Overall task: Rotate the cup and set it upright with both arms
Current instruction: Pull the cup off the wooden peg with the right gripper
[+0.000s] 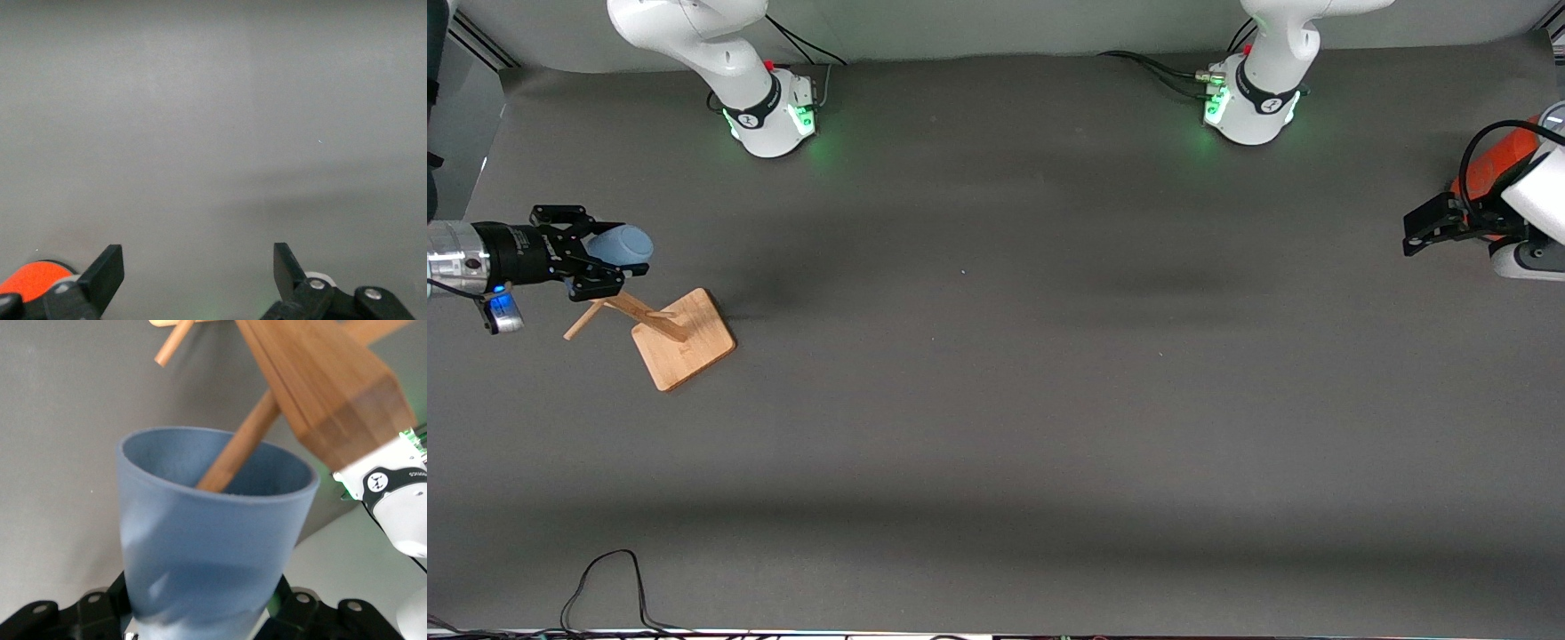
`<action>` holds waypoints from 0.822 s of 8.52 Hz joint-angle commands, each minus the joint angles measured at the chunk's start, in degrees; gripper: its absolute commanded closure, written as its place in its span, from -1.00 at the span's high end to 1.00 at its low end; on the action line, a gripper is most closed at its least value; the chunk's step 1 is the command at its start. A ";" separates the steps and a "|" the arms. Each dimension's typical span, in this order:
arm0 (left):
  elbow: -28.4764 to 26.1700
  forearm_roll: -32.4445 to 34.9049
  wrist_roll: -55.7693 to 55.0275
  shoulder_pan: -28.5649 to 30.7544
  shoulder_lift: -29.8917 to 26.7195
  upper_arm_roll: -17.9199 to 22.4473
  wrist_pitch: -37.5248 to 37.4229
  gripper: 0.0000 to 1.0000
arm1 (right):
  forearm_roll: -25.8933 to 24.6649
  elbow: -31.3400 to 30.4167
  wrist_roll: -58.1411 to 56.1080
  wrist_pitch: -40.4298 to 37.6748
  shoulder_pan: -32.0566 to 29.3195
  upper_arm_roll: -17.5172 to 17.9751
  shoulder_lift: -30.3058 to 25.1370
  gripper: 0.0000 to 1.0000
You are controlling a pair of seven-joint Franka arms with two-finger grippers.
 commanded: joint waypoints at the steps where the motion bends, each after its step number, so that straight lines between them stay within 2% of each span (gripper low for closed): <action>1: 0.81 0.42 0.75 0.06 0.10 -0.03 -0.96 1.00 | 3.31 -1.24 -0.57 -1.09 0.18 -0.76 -1.82 0.24; 5: 0.90 0.33 0.75 0.06 0.10 -0.03 -0.96 1.00 | 11.74 -0.53 2.14 -1.18 0.88 -0.41 -2.53 0.24; 7: 0.81 0.34 0.75 0.06 0.10 -0.03 -0.96 1.00 | 14.22 0.95 5.73 -0.74 3.93 -0.06 -2.53 0.24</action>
